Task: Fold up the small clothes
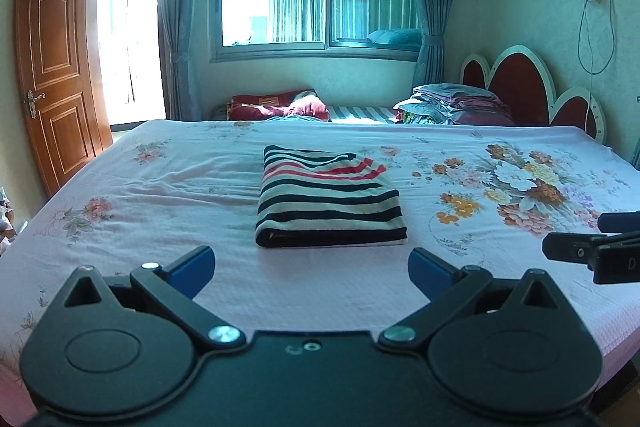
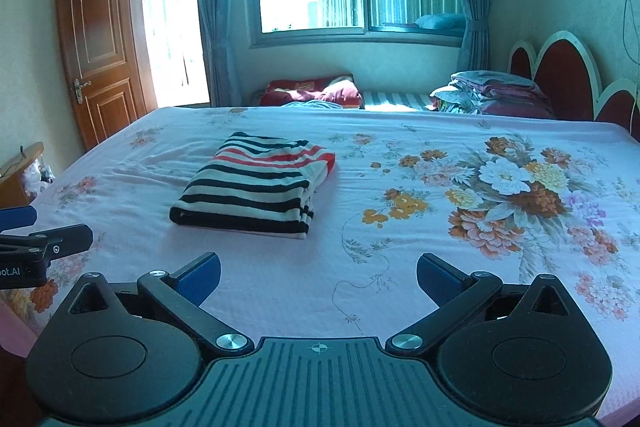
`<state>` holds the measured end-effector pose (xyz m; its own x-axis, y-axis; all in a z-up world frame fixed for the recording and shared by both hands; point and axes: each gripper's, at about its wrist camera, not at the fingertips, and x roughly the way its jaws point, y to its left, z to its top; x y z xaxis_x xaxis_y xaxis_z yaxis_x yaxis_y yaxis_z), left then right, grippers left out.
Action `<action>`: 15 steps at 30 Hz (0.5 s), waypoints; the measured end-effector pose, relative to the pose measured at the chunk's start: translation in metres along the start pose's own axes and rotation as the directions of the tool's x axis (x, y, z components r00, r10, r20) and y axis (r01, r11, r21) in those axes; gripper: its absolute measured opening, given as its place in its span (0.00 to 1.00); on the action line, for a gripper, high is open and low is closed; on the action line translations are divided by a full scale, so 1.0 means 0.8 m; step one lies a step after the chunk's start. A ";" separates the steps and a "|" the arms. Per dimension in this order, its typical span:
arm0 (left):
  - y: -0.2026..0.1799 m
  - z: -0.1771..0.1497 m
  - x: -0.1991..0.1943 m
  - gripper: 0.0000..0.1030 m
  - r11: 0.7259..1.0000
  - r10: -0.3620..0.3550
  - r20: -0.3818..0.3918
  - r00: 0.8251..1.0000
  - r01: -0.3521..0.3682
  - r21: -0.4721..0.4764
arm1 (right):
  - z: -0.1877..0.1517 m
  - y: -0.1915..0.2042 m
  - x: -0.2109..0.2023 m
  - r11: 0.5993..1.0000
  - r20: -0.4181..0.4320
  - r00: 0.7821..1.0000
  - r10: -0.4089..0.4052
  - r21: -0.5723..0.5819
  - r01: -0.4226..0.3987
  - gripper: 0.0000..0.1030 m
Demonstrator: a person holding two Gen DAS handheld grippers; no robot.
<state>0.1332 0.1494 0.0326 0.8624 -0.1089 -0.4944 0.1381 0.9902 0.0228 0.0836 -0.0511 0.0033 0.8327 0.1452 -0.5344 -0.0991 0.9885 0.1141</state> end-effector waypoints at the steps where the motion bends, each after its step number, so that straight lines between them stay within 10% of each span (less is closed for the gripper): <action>1: -0.001 0.000 -0.002 1.00 1.000 -0.001 0.001 1.000 0.001 0.000 | 0.000 0.000 -0.003 1.000 0.001 1.000 -0.001 0.000 0.001 1.00; 15: -0.001 0.002 -0.011 1.00 1.000 -0.002 0.015 1.000 0.003 -0.012 | 0.009 0.007 -0.015 1.000 0.022 1.000 0.005 -0.021 -0.005 1.00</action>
<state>0.1260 0.1493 0.0382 0.8694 -0.1126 -0.4810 0.1344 0.9909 0.0110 0.0772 -0.0479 0.0161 0.8438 0.1492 -0.5155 -0.1144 0.9885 0.0987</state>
